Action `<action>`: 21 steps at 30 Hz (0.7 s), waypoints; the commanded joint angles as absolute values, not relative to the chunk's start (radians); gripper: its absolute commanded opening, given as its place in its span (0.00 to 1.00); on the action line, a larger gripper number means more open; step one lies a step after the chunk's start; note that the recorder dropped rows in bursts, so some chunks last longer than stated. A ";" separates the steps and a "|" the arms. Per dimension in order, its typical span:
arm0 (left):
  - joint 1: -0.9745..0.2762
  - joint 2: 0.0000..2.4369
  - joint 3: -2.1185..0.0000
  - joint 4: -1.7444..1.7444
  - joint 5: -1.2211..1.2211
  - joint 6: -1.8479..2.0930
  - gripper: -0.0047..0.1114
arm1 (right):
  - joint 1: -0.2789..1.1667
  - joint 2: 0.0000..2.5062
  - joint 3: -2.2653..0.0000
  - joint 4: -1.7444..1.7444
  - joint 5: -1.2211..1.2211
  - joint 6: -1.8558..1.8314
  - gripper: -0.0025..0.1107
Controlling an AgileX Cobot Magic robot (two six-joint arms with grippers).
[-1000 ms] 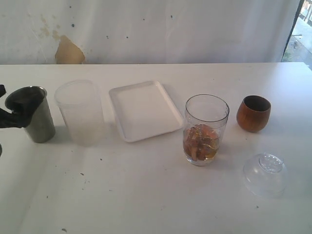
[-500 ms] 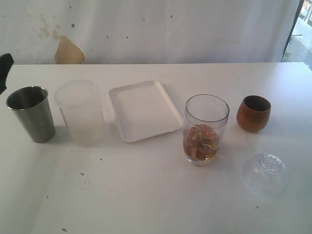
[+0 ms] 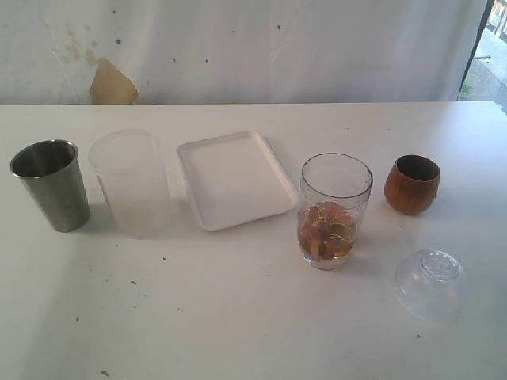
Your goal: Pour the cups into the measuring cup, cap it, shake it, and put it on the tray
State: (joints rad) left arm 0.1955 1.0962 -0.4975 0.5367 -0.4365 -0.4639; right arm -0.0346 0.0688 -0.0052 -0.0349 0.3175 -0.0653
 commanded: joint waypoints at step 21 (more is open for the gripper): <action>0.198 0.387 -0.189 0.604 -0.343 -0.709 0.05 | -0.031 0.061 0.000 -0.036 0.302 -0.043 0.02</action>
